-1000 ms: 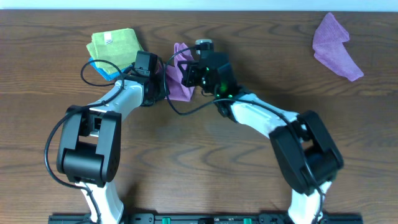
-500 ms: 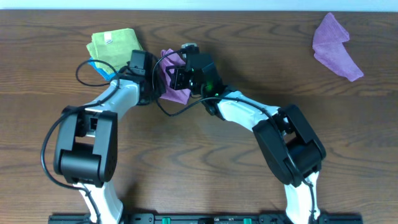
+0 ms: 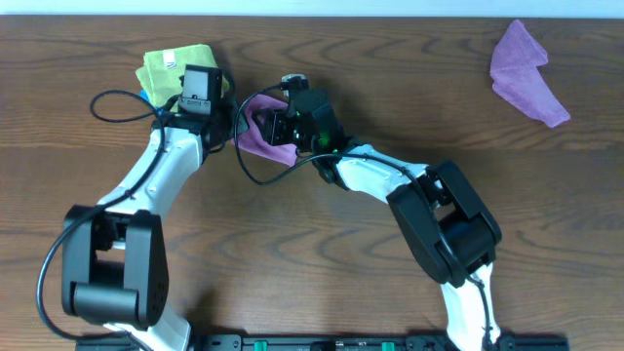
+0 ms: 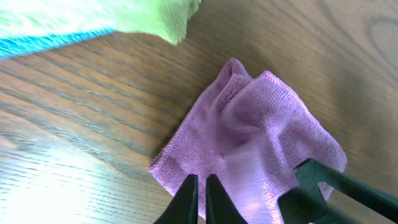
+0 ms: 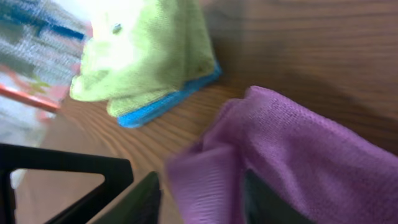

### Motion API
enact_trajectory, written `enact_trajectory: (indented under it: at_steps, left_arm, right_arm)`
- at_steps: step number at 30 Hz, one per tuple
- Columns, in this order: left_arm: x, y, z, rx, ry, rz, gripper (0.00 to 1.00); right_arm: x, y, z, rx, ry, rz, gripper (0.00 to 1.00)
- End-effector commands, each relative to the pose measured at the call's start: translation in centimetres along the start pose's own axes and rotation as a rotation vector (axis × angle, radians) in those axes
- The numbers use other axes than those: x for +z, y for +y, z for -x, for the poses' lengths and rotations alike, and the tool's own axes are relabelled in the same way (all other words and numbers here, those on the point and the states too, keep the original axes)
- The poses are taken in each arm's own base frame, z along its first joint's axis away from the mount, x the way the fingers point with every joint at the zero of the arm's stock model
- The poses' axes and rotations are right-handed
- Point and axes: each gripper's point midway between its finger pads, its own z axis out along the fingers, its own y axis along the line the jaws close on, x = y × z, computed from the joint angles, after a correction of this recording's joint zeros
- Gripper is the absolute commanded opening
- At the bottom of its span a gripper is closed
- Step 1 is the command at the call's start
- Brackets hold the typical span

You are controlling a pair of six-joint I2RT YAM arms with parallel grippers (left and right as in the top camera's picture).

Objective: Fold the cloth
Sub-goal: 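Release the folded cloth from the right gripper and retract it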

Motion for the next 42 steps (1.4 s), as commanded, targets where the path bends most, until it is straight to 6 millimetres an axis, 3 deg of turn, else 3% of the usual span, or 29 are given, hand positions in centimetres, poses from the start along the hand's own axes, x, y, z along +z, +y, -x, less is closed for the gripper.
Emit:
enact_trajectory:
  at_steps: [1,5,7,10,11,12,13,19,26,33,38,42]
  left_arm:
    - [-1.9,0.3,2.4,0.013,-0.08,0.021,0.09]
    - [-2.4,0.9,3.0,-0.003,-0.09,0.025,0.09]
    - [-2.6,1.2,3.1,-0.01,-0.092,0.03,0.1]
    - [-3.0,1.7,3.4,-0.019,-0.097,0.035,0.14]
    - [-3.2,1.8,3.5,-0.022,-0.1,0.037,0.17]
    - [-3.4,2.0,3.7,-0.027,-0.103,0.037,0.2]
    - [-3.6,2.1,3.8,-0.031,-0.105,0.04,0.23]
    - [-4.9,2.7,3.7,-0.044,-0.1,0.048,0.47]
    - [-6.3,1.8,2.4,-0.049,-0.045,-0.002,0.87]
    - [-6.5,1.0,1.1,-0.08,0.021,-0.054,0.95]
    - [-6.5,0.4,0.7,-0.109,0.046,-0.088,0.98]
    - [-6.0,0.0,-0.3,-0.141,0.094,-0.116,0.98]
  right_arm:
    - [0.4,1.7,-0.7,-0.015,0.034,0.073,0.5]
    - [0.3,2.3,-1.2,-0.015,0.062,0.111,0.54]
    - [0.2,2.5,-1.2,-0.016,0.065,0.118,0.66]
    - [0.0,2.2,-0.6,-0.012,0.057,0.111,0.74]
    - [-0.3,2.0,0.0,-0.018,0.048,0.108,0.81]
    - [-0.6,1.7,0.5,-0.021,0.041,0.1,0.96]
    - [-0.9,1.3,1.1,-0.026,0.036,0.091,0.99]
    - [-4.5,-0.9,4.2,-0.037,0.046,0.009,0.99]
    - [-11.0,-0.2,6.9,-0.164,0.079,-0.089,0.99]
    - [-20.1,-0.8,7.3,-0.262,0.174,-0.239,0.99]
    - [-26.2,-2.0,5.6,-0.281,0.232,-0.34,0.99]
    - [-30.9,-3.5,2.8,-0.249,0.198,-0.389,0.99]
